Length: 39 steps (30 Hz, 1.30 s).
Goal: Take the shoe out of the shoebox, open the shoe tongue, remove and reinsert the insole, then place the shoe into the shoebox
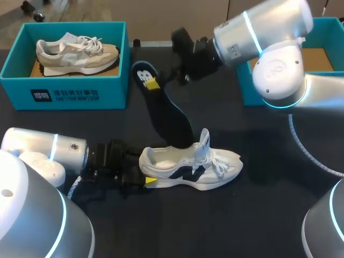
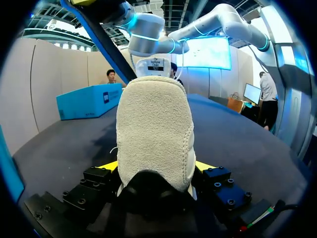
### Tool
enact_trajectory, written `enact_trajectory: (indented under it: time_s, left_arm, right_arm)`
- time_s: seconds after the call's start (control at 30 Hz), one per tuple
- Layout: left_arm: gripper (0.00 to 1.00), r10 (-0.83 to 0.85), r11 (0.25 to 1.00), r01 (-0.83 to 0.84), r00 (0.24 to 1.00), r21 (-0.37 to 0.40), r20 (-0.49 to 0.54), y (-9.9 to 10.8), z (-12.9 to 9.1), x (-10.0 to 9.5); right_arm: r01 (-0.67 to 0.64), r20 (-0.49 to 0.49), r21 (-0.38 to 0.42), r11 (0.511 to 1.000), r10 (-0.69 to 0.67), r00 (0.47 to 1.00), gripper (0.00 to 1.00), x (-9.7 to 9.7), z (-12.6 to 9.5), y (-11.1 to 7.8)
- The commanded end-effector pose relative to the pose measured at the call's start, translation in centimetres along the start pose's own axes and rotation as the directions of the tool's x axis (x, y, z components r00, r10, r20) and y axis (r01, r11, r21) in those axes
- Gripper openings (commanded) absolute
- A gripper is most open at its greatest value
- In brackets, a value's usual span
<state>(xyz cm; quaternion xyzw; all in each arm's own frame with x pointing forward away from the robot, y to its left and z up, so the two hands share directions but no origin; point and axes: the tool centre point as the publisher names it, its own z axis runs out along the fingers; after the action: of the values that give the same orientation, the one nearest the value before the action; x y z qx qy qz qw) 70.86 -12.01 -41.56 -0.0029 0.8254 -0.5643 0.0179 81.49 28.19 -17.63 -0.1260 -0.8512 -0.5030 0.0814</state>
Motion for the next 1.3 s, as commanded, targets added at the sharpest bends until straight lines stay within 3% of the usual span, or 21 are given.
enact_trajectory:
  time_s: [0.03,0.4,0.7,1.23,1.3]
  left_arm:
    - [0.00,0.000,1.000,0.000,1.000,-0.004,-0.002,0.0,0.2,0.0]
    - [0.00,0.000,1.000,0.000,1.000,-0.004,-0.002,0.0,0.2,0.0]
    - [0.00,0.000,1.000,0.000,1.000,-0.004,-0.002,0.0,0.2,0.0]
    - [0.00,0.000,1.000,0.000,1.000,-0.004,-0.002,0.0,0.2,0.0]
    - [0.00,0.000,1.000,0.000,1.000,-0.004,-0.002,0.0,0.2,0.0]
  right_arm:
    - [-0.004,0.022,0.012,1.000,0.004,1.000,0.00,0.6,-1.1,1.8]
    - [-0.012,0.029,-0.007,1.000,0.012,0.999,0.00,1.3,-5.1,6.3]
    - [0.047,-0.017,-0.091,0.995,-0.049,0.999,0.00,1.3,-7.5,9.1]
    - [0.047,-0.017,-0.091,0.995,-0.049,0.999,0.00,1.3,-7.5,9.1]
    - [0.030,-0.034,-0.081,0.996,-0.032,0.999,0.00,1.8,-8.6,9.2]
